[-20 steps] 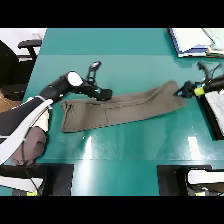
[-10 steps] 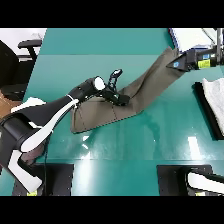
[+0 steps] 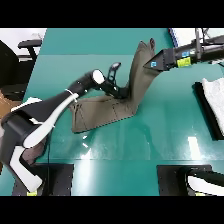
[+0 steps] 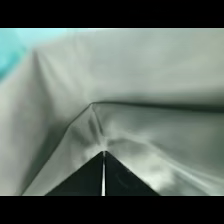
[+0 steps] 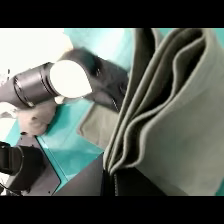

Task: Fold the shirts.

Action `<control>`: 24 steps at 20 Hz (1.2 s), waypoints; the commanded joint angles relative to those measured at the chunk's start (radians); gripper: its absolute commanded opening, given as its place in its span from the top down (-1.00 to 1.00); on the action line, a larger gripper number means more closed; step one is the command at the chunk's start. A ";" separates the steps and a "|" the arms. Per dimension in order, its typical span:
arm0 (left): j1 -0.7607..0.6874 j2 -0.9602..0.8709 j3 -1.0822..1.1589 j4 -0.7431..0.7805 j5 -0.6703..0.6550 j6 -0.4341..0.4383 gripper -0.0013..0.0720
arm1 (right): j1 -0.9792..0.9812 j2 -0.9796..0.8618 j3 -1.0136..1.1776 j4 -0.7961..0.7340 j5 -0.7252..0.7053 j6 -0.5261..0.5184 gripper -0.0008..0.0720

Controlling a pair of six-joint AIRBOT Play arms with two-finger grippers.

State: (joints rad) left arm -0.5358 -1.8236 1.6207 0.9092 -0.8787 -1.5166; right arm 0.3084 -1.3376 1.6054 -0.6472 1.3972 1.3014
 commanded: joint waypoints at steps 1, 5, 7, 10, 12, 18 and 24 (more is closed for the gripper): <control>0.114 0.135 0.025 0.119 -0.088 -0.002 0.89 | 0.097 -0.002 0.001 0.002 -0.059 0.002 0.94; 0.323 0.395 0.025 0.303 -0.180 -0.002 0.89 | 0.343 -0.081 0.002 0.002 -0.192 -0.005 0.94; 0.415 0.505 0.025 0.369 -0.189 -0.002 0.89 | 0.489 -0.164 0.014 0.002 -0.280 -0.056 0.68; 0.512 0.611 0.024 0.397 -0.193 -0.002 0.89 | 0.644 -0.309 0.123 -0.008 -0.322 -0.106 -0.36; 0.538 0.638 0.026 0.397 -0.211 -0.002 0.89 | 0.663 -0.369 0.194 -0.062 -0.256 -0.101 -0.36; 0.527 0.641 0.020 0.385 -0.291 0.006 0.89 | 0.438 -0.252 -0.055 -0.254 -0.168 -0.016 -0.35; 0.390 0.628 0.004 0.385 -0.258 0.006 0.89 | 0.063 -0.164 -0.374 -0.258 -0.220 0.046 -0.78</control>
State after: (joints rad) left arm -0.0879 -1.1912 1.6344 1.2938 -1.1538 -1.5112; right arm 0.5167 -1.5211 1.3445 -0.9108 1.1980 1.3251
